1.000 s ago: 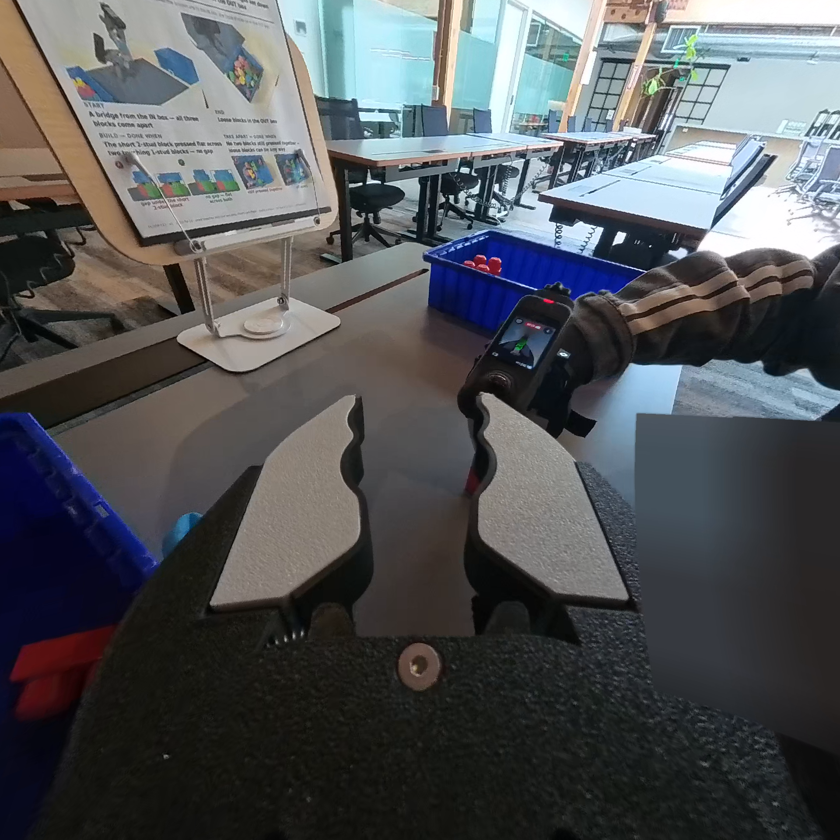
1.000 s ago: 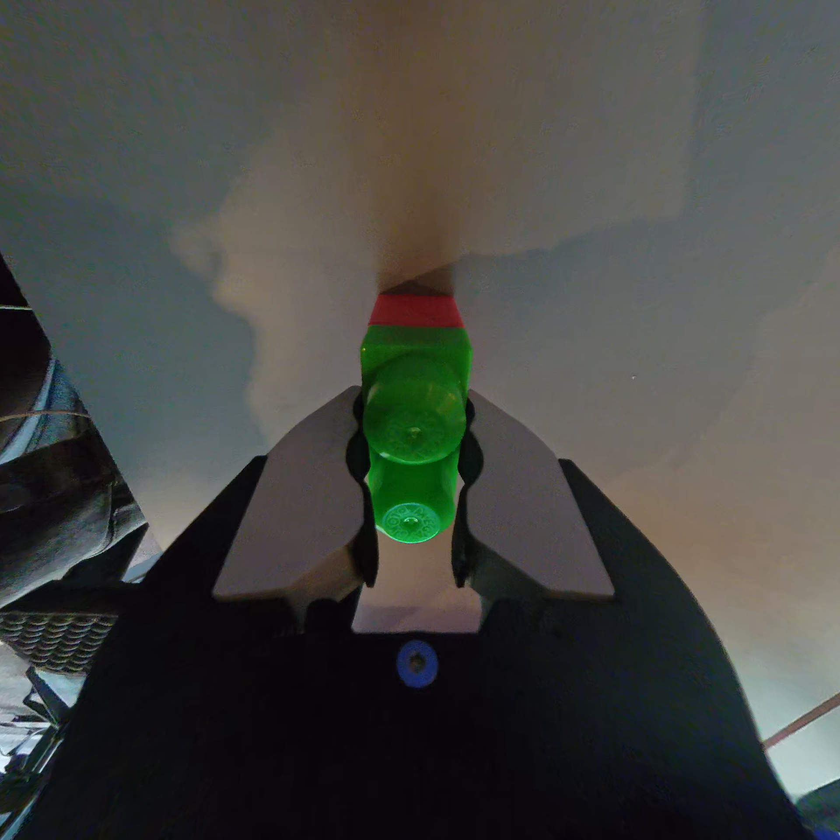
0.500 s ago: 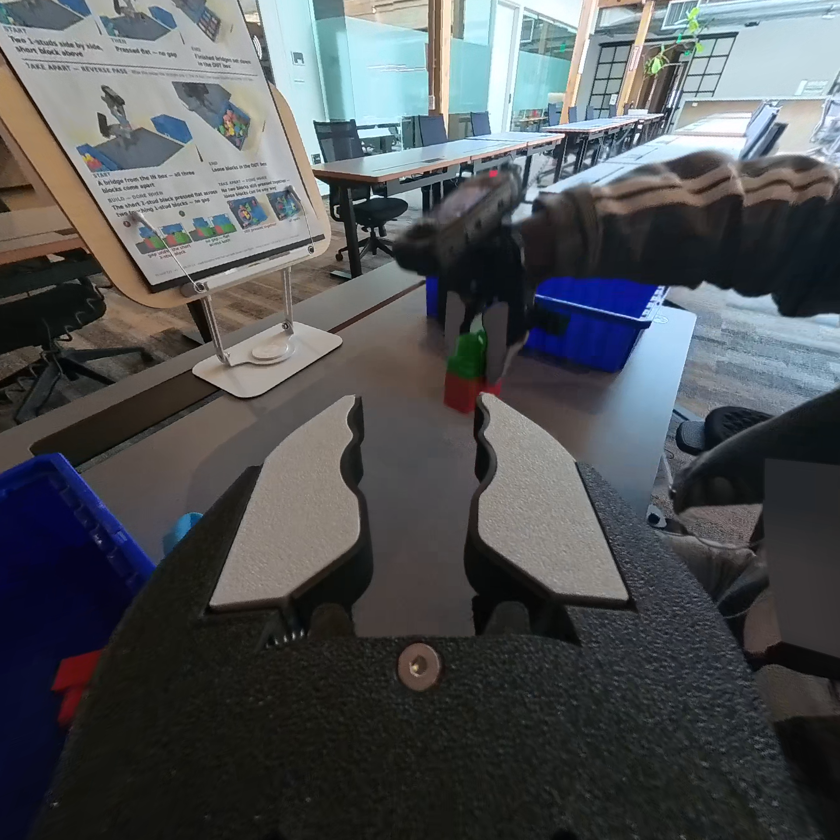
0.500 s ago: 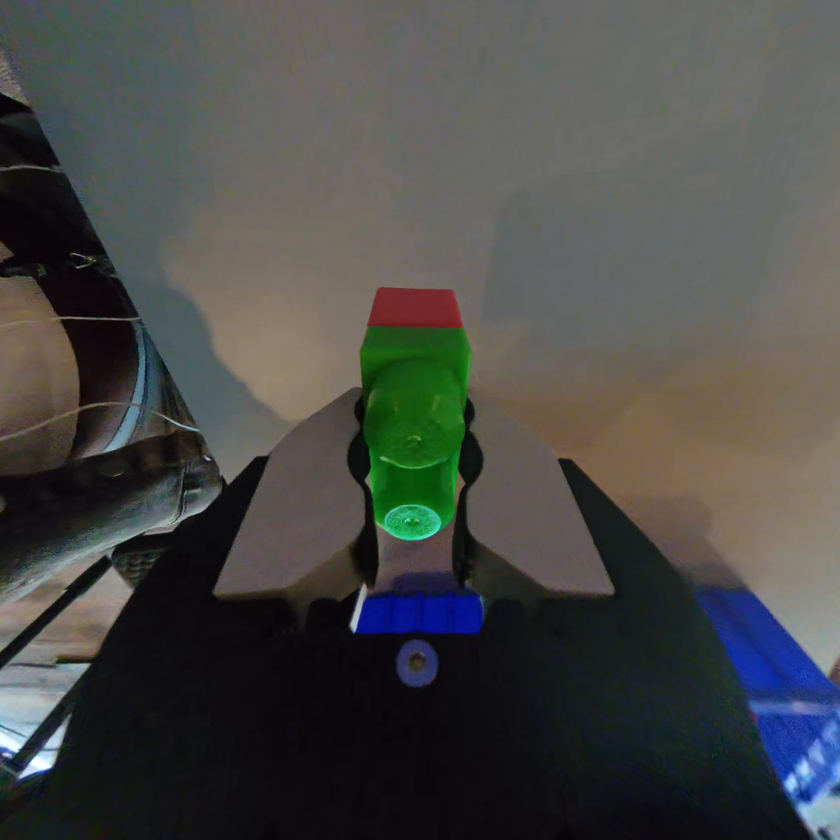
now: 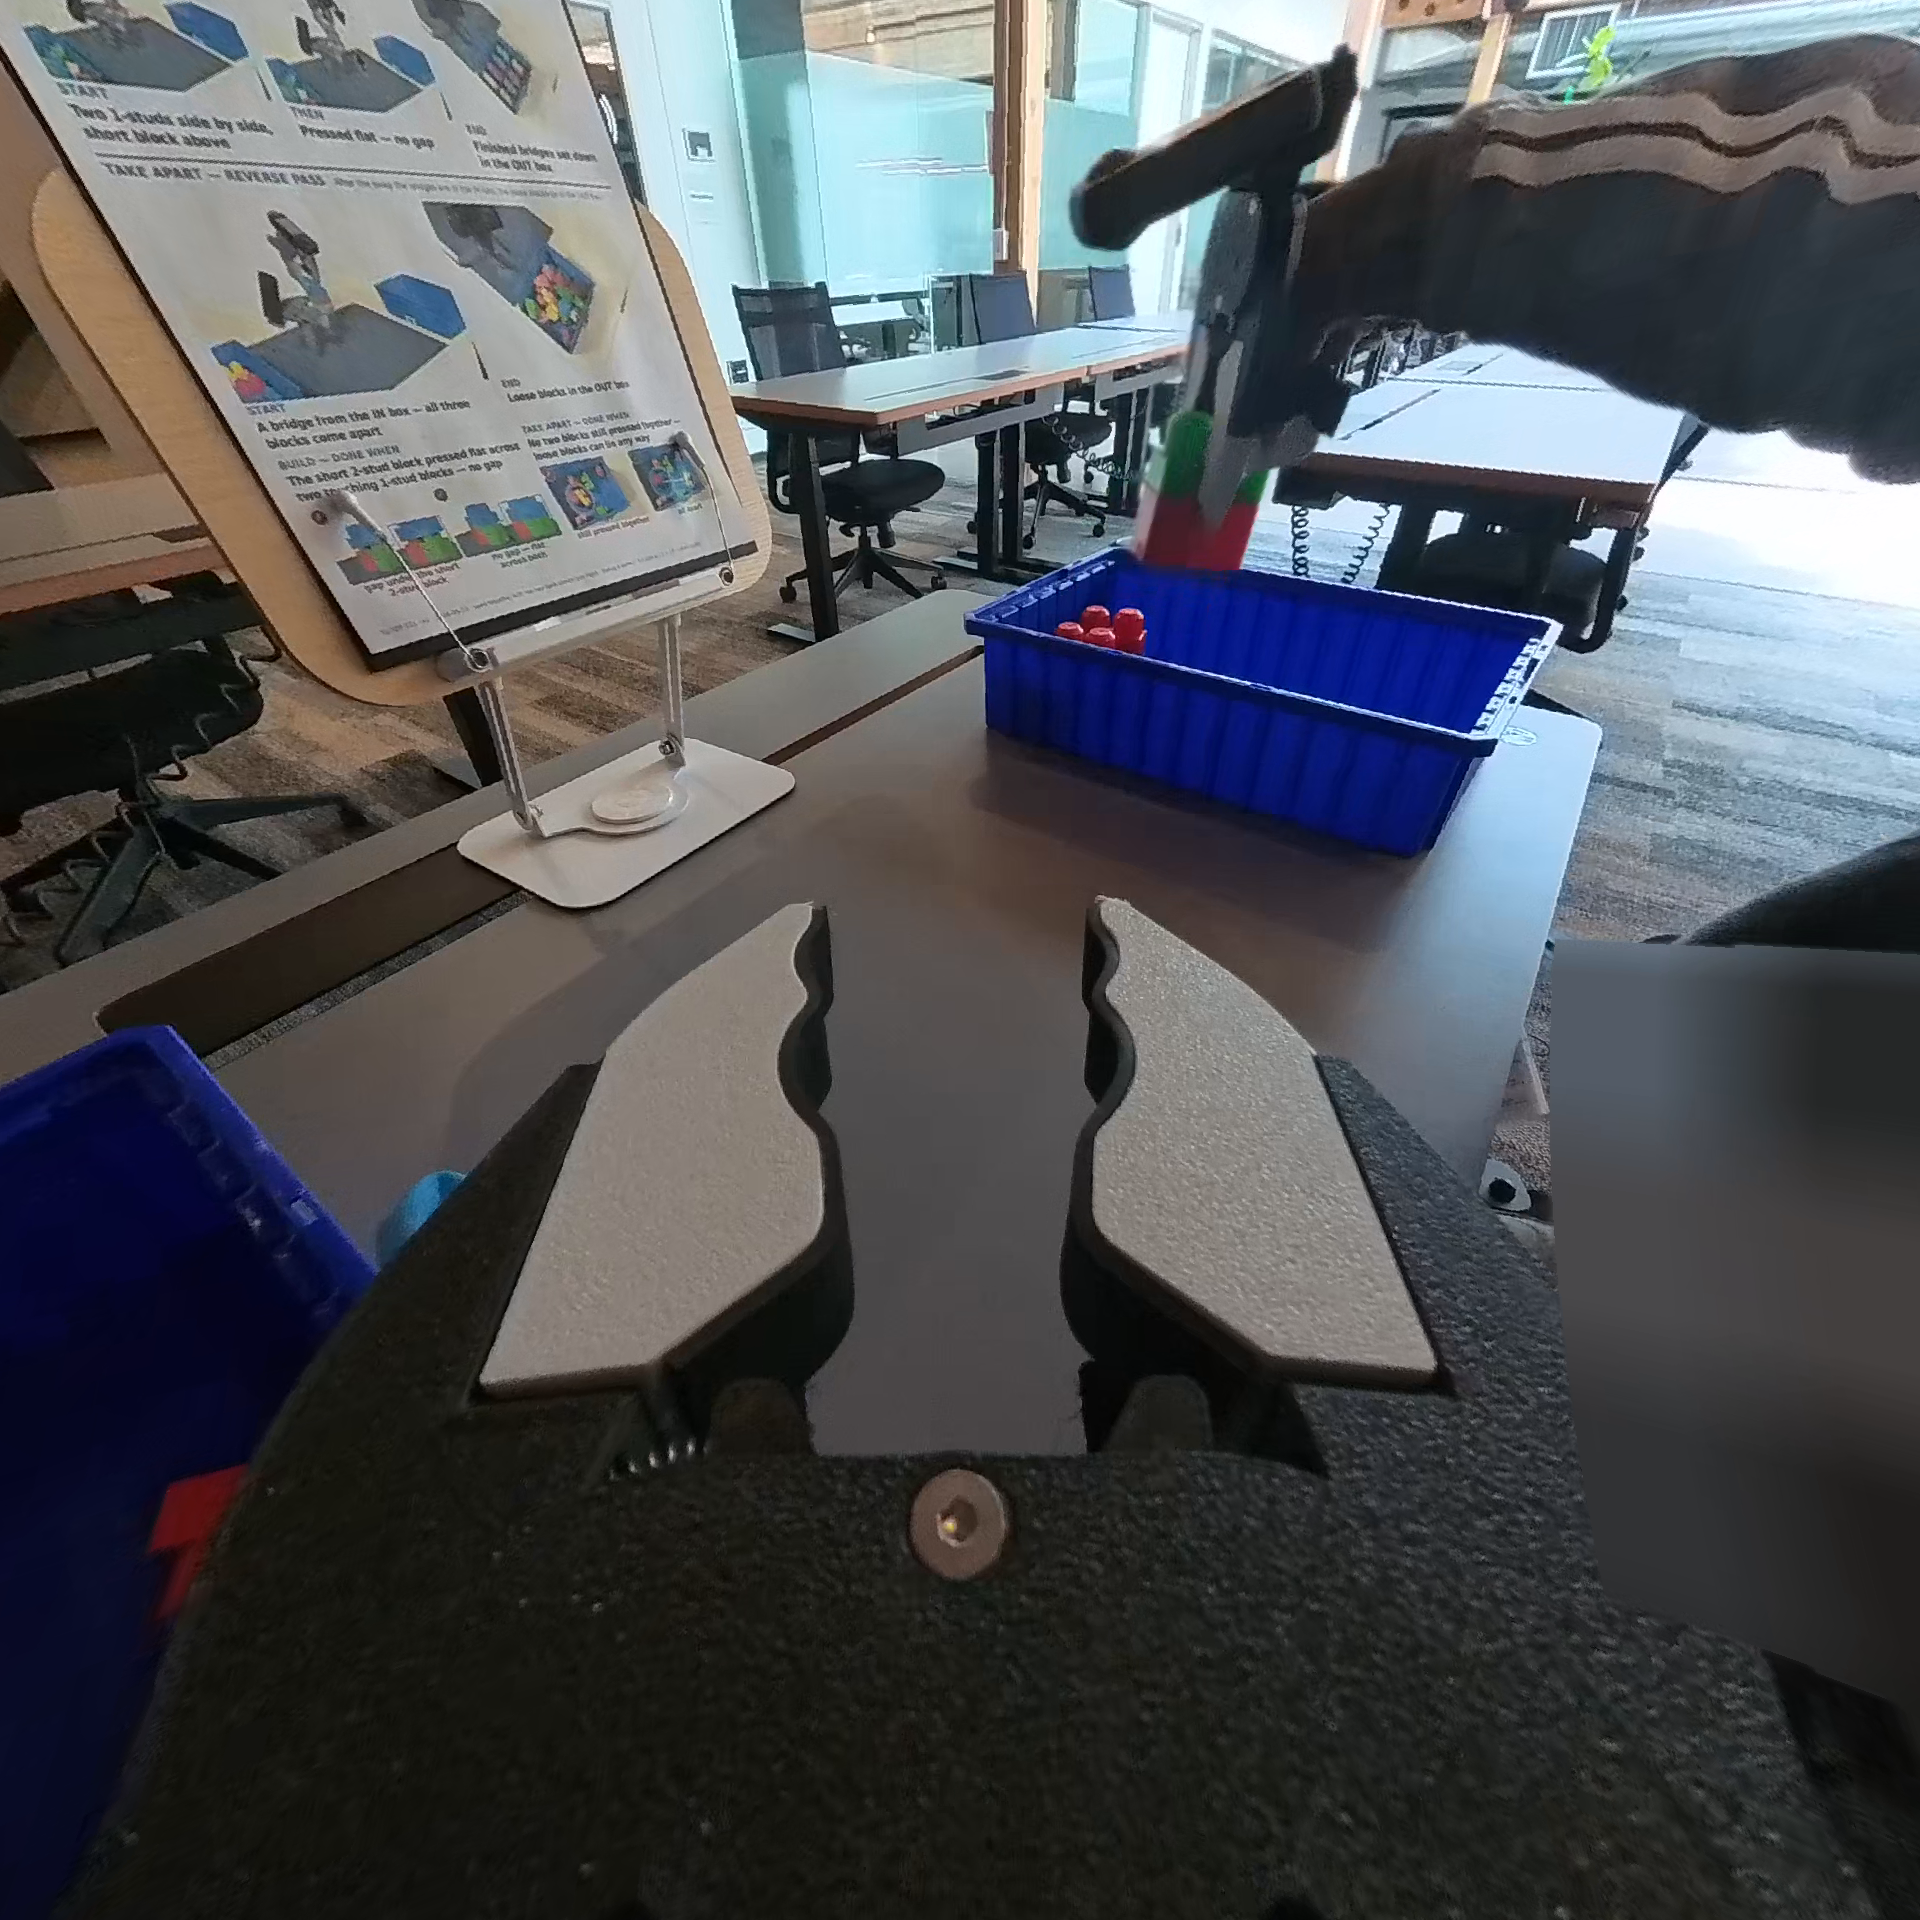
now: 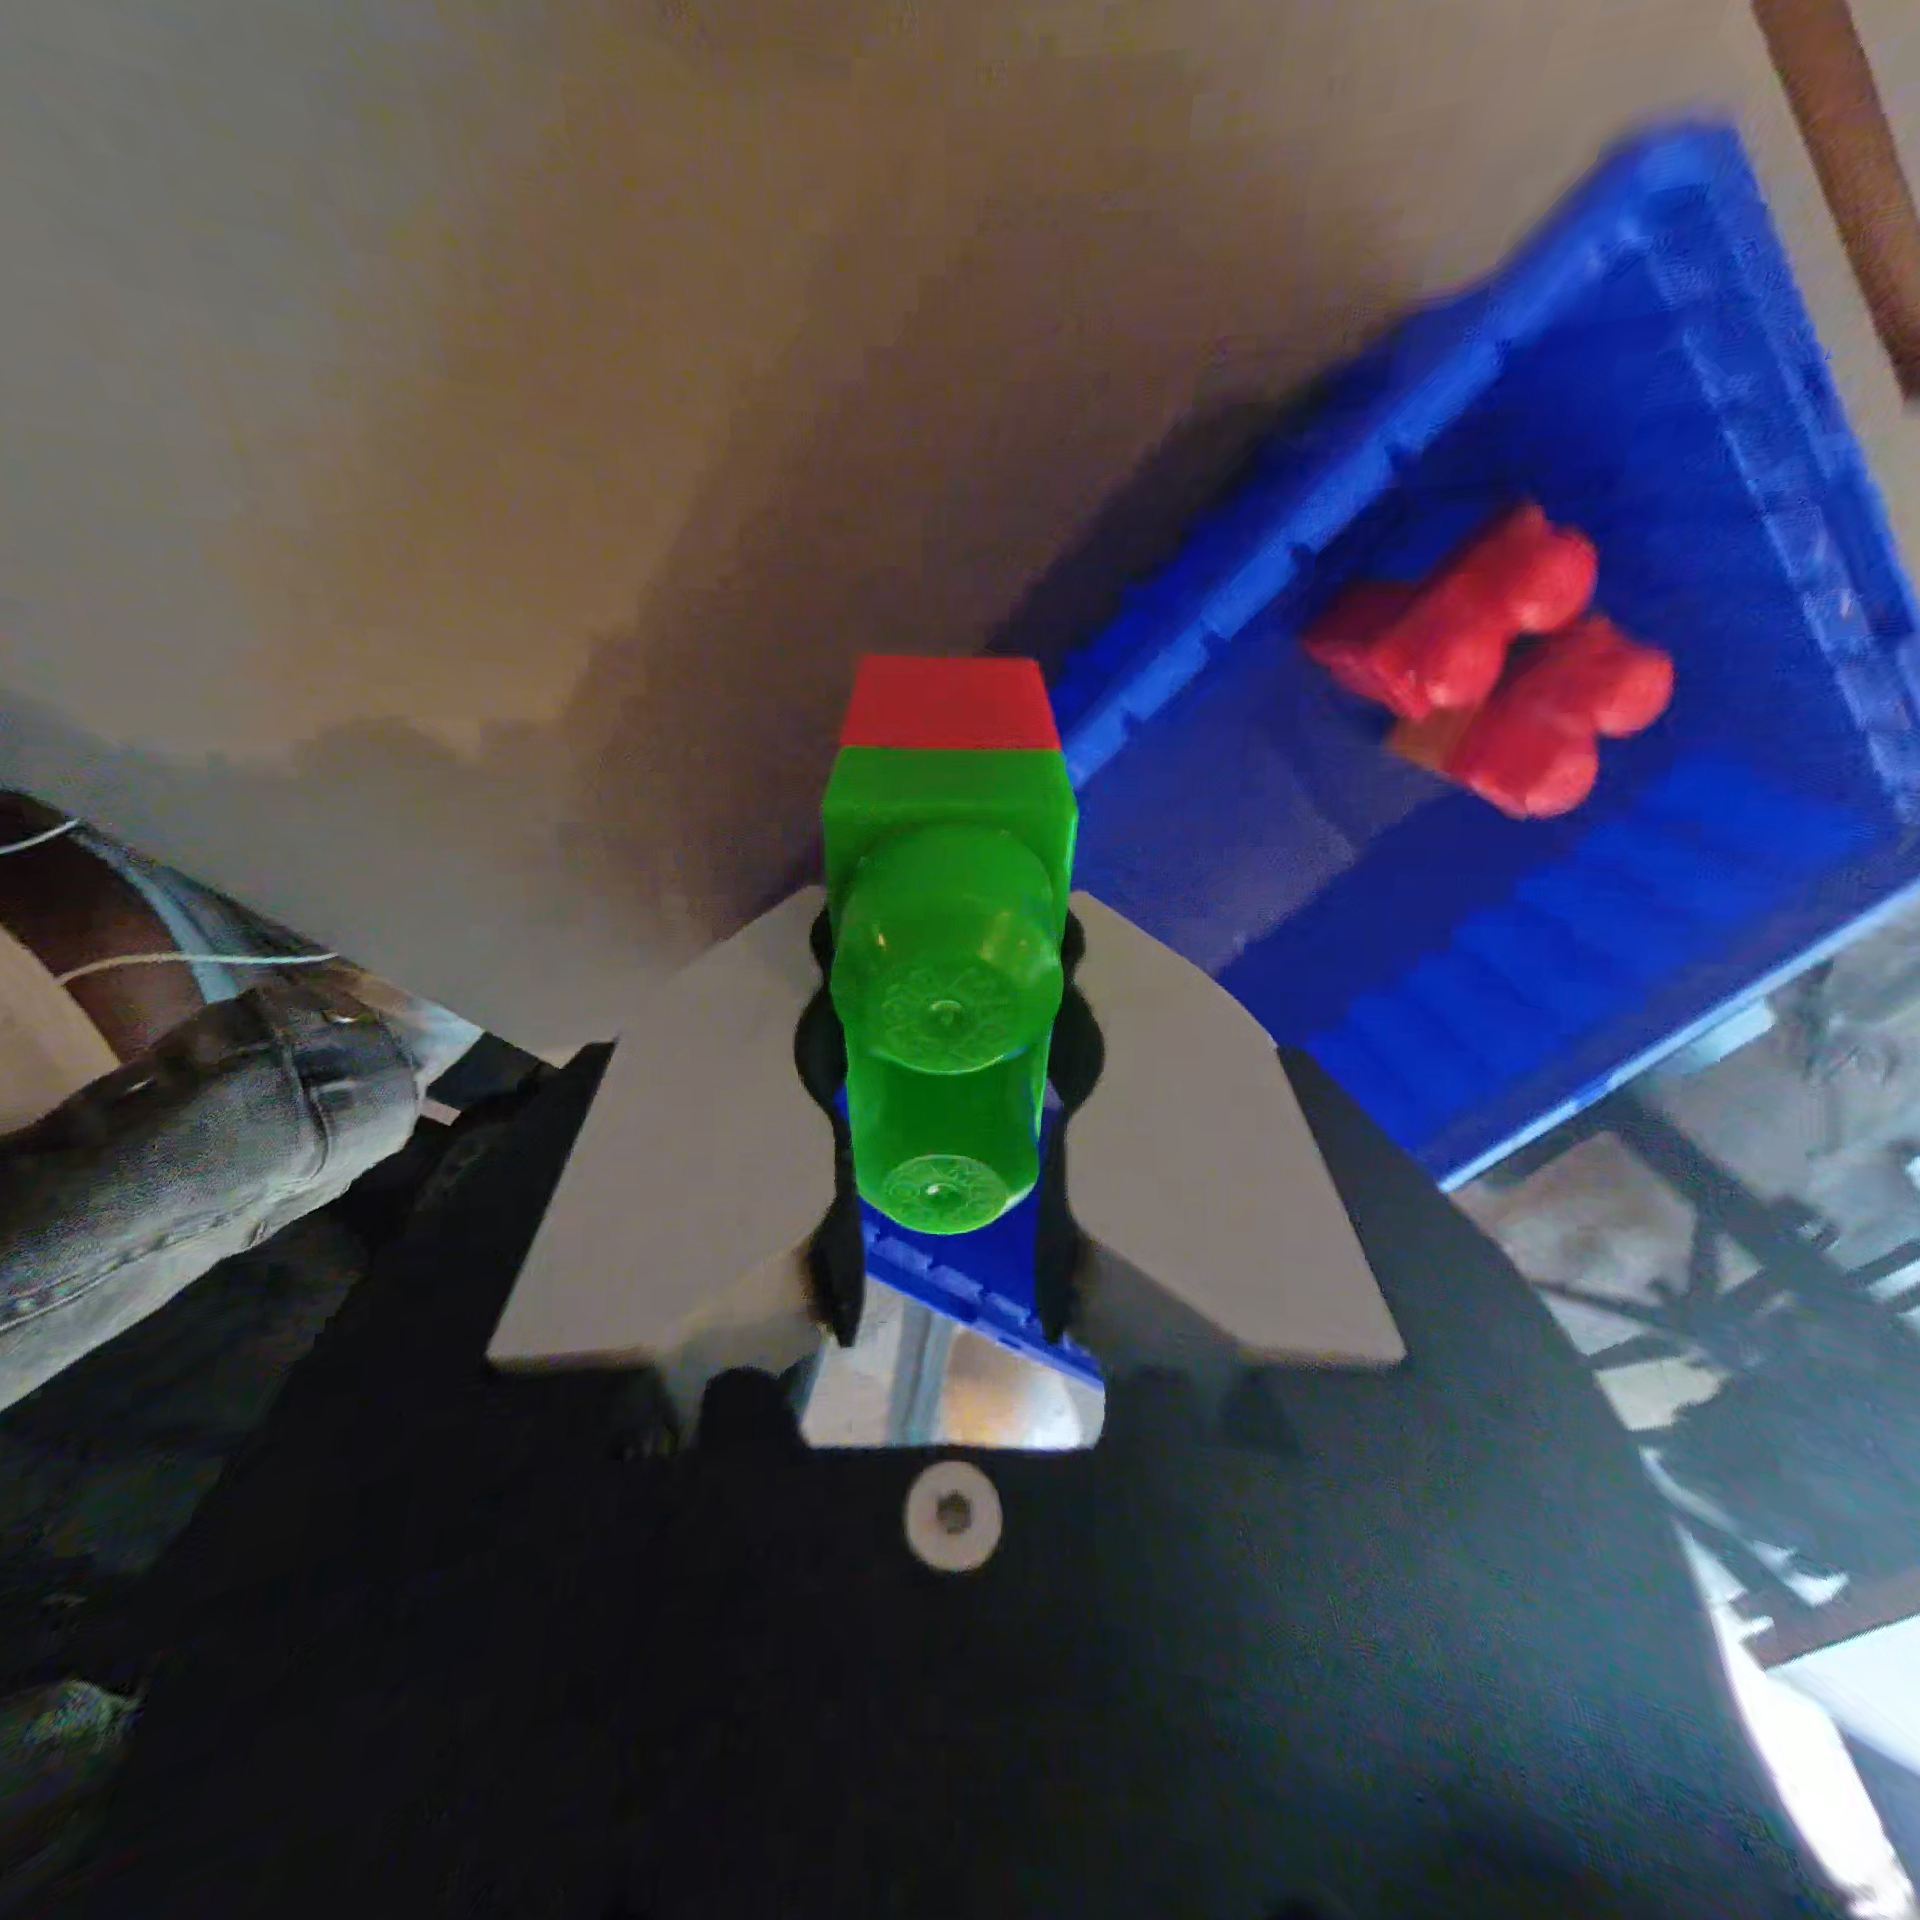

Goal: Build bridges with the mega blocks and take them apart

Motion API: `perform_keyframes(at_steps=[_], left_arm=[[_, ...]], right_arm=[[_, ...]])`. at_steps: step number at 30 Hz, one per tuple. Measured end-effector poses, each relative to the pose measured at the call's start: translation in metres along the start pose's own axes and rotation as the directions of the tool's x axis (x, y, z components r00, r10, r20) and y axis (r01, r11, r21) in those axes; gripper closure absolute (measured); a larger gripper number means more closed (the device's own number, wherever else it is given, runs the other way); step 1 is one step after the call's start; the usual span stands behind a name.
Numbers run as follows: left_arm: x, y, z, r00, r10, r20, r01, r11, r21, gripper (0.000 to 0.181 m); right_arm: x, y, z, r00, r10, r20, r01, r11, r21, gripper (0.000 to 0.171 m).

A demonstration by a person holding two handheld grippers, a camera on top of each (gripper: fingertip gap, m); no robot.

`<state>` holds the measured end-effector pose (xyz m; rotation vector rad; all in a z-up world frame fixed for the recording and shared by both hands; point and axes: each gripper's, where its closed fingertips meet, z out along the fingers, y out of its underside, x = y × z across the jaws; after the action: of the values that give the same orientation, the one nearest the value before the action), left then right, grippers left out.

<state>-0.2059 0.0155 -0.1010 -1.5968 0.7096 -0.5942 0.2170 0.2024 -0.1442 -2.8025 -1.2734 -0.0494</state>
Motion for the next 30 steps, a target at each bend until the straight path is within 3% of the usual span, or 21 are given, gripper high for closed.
perform_keyframes(at_steps=[6, 12, 20, 30], left_arm=[[0.000, 0.002, 0.001, 1.000, -0.001, -0.002, 0.001, 1.000, -0.010, 0.135], [-0.003, 0.004, 0.003, 1.000, -0.005, 0.013, 0.005, 1.000, -0.020, 0.135], [-0.005, 0.012, 0.015, 0.999, -0.001, 0.033, 0.004, 0.997, -0.071, 0.135], [0.009, 0.016, 0.041, 1.000, 0.020, -0.018, -0.022, 0.993, -0.115, 0.136]], right_arm=[[0.068, 0.068, 0.021, 0.965, 0.258, -0.043, -0.260, 0.964, -0.049, 0.136], [0.116, 0.110, 0.062, 0.895, 0.442, -0.062, -0.446, 0.893, -0.066, 0.136], [0.170, 0.116, 0.116, 0.828, 0.559, -0.045, -0.560, 0.827, -0.039, 0.135], [0.223, 0.097, 0.157, 0.837, 0.544, -0.057, -0.547, 0.833, -0.088, 0.135]])
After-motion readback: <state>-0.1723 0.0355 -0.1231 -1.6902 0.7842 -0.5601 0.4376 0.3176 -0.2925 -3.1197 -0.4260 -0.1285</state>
